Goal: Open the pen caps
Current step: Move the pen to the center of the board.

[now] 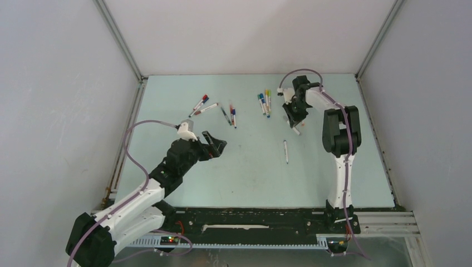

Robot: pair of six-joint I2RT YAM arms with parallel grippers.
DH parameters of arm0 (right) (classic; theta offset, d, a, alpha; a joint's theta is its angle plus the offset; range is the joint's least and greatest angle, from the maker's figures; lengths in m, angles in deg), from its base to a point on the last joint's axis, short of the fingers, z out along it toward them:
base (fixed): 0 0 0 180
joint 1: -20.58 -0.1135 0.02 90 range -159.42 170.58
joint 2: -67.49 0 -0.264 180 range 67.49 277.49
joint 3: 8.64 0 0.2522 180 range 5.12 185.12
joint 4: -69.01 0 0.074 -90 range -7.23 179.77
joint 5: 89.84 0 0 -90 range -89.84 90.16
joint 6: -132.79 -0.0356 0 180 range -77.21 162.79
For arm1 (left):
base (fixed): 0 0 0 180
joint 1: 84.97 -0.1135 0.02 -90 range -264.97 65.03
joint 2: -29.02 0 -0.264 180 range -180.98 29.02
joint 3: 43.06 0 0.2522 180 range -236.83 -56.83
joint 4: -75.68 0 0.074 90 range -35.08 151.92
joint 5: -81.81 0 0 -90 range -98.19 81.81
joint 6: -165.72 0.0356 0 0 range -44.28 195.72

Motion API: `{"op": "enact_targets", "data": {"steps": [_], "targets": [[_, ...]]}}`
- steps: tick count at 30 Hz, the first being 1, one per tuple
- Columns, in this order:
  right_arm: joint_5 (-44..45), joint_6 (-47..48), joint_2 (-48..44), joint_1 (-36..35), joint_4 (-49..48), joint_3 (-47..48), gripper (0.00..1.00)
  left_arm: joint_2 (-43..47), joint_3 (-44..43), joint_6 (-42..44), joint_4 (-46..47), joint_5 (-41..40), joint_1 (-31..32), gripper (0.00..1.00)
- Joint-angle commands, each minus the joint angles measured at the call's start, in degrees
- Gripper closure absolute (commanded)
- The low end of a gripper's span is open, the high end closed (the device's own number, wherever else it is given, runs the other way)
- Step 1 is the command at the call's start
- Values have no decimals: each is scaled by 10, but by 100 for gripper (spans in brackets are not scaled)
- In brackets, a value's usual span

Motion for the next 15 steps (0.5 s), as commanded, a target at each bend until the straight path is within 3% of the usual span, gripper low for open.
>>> {"op": "enact_targets", "data": {"steps": [1,7,15], "targets": [[-21,6,-75,-3,-6,-71,100,19,25,-21,65,36,-4,0],[3,6,-128,-2,-54,-184,100,12,29,-39,102,70,-4,0],[24,11,-139,-2,-57,-227,95,-4,36,-57,149,95,-5,0]]}}
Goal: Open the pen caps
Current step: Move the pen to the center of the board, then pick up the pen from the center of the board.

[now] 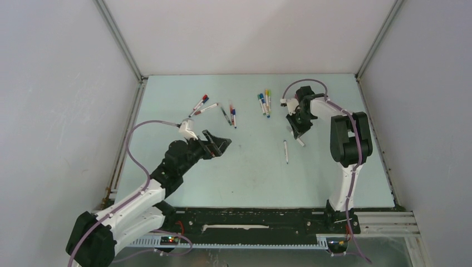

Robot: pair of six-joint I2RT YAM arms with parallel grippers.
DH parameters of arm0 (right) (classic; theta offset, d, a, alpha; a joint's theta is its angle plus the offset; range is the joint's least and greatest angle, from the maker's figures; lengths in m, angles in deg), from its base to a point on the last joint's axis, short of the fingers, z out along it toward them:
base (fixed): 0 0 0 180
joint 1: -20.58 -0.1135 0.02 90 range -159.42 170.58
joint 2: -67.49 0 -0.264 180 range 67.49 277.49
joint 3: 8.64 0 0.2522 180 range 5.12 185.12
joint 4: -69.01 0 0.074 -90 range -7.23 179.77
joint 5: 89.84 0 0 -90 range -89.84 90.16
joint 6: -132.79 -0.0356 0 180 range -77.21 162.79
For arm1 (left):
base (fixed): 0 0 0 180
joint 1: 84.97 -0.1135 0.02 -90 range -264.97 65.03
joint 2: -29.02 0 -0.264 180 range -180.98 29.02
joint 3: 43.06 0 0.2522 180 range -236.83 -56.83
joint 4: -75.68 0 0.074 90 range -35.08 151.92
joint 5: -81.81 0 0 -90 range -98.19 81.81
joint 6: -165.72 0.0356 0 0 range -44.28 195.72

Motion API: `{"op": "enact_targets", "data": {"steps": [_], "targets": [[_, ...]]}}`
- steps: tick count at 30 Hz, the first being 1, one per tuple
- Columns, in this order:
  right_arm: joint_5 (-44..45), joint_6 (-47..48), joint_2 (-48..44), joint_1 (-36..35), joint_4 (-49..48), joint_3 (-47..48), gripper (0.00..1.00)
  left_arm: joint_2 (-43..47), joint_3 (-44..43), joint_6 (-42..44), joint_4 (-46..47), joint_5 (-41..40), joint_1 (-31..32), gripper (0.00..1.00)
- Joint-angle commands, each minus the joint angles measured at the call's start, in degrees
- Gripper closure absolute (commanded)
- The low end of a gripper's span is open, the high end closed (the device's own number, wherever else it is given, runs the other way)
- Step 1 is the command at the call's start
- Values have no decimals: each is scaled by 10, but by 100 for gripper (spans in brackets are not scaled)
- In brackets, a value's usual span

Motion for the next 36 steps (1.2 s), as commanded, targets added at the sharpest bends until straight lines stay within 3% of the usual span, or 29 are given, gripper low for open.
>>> {"op": "enact_targets", "data": {"steps": [1,17,21,30,34,36], "targets": [[23,10,-12,-1,-6,-23,94,-8,18,-19,66,34,-4,0],[34,14,-8,-3,-5,-33,84,-70,26,-74,160,83,2,0],[35,14,-11,-4,-6,-37,76,-87,25,-86,182,90,9,0],[27,13,-16,-5,-5,-41,69,-97,20,-88,187,87,22,0],[22,12,-16,-4,-3,-41,70,-99,20,-88,188,85,25,0],[20,12,-14,-5,-2,-41,77,-101,20,-90,191,84,28,0]]}}
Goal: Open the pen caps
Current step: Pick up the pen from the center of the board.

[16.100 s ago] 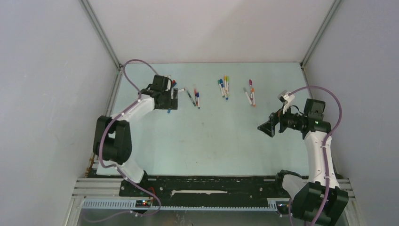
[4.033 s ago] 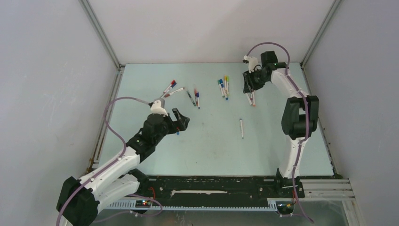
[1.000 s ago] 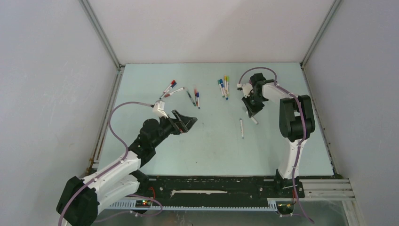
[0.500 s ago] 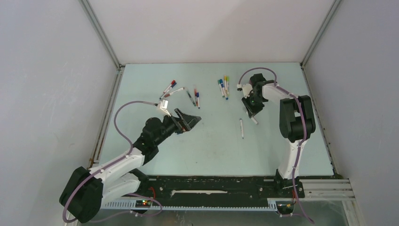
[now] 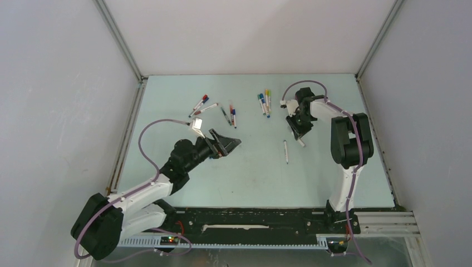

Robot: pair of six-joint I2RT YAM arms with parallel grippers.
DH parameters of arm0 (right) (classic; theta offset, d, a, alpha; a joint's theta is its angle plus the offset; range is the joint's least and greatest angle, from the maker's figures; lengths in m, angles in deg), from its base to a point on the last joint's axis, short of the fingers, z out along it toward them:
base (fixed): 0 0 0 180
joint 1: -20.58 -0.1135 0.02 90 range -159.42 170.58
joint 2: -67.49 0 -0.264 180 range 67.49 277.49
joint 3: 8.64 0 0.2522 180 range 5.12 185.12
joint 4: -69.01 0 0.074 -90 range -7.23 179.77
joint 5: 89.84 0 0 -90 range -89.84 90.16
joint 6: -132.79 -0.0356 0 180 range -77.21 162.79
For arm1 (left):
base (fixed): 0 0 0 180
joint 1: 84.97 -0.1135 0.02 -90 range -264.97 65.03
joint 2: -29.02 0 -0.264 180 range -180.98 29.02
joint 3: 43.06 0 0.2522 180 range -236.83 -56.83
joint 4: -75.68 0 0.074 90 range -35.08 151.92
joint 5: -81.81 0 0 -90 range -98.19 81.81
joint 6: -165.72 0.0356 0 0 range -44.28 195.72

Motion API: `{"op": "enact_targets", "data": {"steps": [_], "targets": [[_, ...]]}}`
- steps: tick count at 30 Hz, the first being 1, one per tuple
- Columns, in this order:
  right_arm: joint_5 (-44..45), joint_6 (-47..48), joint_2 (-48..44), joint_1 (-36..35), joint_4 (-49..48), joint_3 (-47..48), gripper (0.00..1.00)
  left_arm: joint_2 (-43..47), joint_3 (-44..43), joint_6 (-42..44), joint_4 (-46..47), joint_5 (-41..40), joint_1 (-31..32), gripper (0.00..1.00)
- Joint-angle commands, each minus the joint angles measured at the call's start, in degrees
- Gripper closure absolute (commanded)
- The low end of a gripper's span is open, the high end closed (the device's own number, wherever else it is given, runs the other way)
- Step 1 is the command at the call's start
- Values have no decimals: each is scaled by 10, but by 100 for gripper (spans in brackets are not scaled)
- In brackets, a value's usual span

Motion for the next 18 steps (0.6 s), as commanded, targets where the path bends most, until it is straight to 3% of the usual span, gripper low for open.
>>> {"op": "enact_targets", "data": {"steps": [1,6,10,18], "targets": [[3,7,3,1,13,-14,83,-6,12,-9,33,2,8,0],[-10,5,-5,3,15,-15,99,-28,2,-20,53,0,26,0],[-32,4,-26,13,14,-18,100,-60,-6,-36,84,-1,44,0],[-157,5,-109,51,16,-42,100,-146,-44,-82,124,-11,74,0]]}}
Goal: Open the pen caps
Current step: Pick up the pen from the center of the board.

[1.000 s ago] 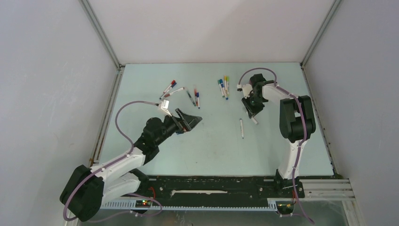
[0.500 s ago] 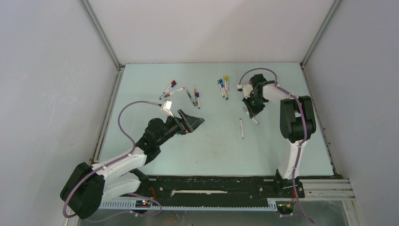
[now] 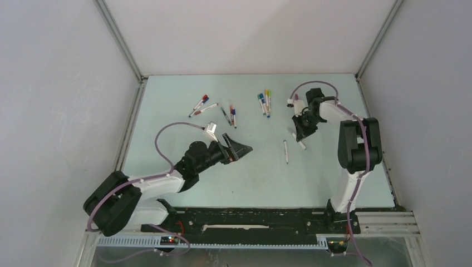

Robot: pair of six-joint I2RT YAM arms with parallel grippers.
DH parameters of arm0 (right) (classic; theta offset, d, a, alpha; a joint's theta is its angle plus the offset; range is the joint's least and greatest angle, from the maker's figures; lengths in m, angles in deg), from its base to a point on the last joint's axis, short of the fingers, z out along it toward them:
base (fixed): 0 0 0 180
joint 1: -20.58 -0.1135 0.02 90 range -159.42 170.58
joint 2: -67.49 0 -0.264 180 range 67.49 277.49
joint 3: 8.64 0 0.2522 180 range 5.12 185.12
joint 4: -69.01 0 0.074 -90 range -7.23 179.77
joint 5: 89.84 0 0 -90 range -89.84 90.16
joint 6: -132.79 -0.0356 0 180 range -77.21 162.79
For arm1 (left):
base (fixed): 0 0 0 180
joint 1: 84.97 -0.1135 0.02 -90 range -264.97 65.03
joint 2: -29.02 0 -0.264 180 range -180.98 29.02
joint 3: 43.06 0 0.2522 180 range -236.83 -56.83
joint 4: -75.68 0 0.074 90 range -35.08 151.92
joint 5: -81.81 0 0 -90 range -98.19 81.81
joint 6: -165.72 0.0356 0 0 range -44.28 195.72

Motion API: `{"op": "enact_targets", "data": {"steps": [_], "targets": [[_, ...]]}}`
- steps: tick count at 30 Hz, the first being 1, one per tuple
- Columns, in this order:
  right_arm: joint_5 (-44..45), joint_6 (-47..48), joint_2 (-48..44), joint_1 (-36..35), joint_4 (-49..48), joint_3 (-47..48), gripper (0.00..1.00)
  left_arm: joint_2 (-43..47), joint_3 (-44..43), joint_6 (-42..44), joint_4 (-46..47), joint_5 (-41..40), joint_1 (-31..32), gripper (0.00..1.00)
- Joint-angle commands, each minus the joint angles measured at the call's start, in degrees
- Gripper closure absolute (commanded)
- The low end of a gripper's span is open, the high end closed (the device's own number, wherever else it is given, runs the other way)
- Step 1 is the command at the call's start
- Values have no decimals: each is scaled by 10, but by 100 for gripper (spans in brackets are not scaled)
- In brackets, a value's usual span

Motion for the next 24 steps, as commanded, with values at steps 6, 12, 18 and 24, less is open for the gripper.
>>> {"op": "enact_targets", "data": {"steps": [6,12,18,24], "targets": [[-254,9,-149,49,18,-41,100,-108,-97,-56,66,4,24,0],[-456,17,-208,68,37,-74,100,-159,-180,-52,54,6,35,0],[-564,17,-208,63,49,-80,100,-207,-246,-37,21,-21,41,3],[-580,15,-200,41,49,-80,100,-234,-293,-23,-2,-41,42,10]]}}
